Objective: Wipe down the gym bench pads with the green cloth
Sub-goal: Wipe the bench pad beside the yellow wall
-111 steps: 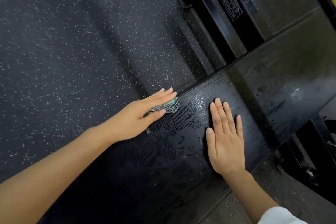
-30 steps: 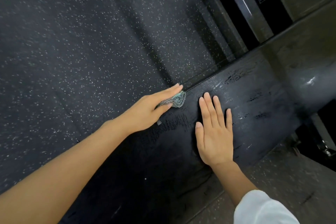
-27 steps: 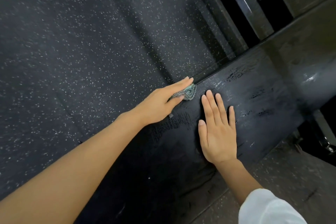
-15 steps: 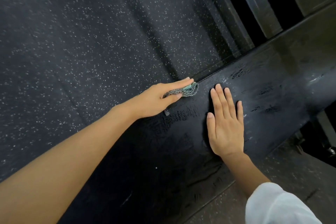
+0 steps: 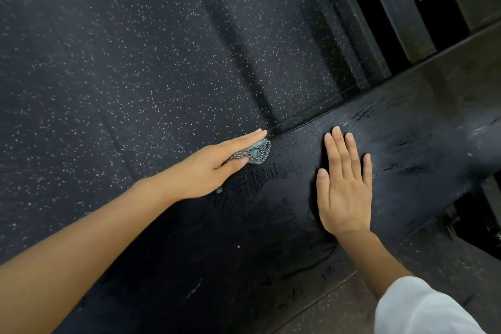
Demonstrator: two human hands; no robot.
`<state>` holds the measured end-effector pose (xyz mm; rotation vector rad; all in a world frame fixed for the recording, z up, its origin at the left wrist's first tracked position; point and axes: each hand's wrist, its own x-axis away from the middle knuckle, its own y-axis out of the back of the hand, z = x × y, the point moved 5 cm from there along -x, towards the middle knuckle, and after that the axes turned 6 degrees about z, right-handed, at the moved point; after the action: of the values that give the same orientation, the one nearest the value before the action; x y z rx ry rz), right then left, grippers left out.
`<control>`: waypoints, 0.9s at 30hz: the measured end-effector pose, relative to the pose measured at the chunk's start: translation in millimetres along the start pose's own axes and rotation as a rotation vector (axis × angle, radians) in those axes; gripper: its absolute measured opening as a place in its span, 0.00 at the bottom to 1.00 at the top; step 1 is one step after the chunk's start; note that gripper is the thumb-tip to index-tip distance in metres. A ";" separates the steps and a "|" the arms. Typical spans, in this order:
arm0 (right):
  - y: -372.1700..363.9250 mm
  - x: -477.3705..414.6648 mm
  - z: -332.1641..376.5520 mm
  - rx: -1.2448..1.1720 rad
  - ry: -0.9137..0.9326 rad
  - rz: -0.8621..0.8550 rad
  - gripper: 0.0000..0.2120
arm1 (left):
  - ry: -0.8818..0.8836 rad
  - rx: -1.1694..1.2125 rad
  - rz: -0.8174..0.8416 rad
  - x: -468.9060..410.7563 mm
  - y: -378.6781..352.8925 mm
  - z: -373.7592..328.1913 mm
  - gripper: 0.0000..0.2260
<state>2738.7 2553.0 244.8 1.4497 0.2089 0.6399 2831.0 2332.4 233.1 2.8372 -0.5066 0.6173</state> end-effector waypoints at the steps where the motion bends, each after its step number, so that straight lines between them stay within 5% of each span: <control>1: -0.1 0.1 -0.1 0.000 0.000 -0.002 0.28 | 0.000 -0.006 0.002 -6.1 -0.5 -5.0 0.25; 11: -1.0 -0.1 -0.7 0.024 0.005 -0.003 0.28 | -0.015 0.003 -0.032 -46.1 -2.5 -23.2 0.23; 27: -0.3 2.1 -0.9 0.002 0.009 -0.025 0.28 | 0.052 -0.022 -0.022 62.4 7.0 25.4 0.24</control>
<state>2740.1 2554.8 244.9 1.4440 0.2342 0.6262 2891.0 2301.5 238.2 2.7936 -0.4695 0.6755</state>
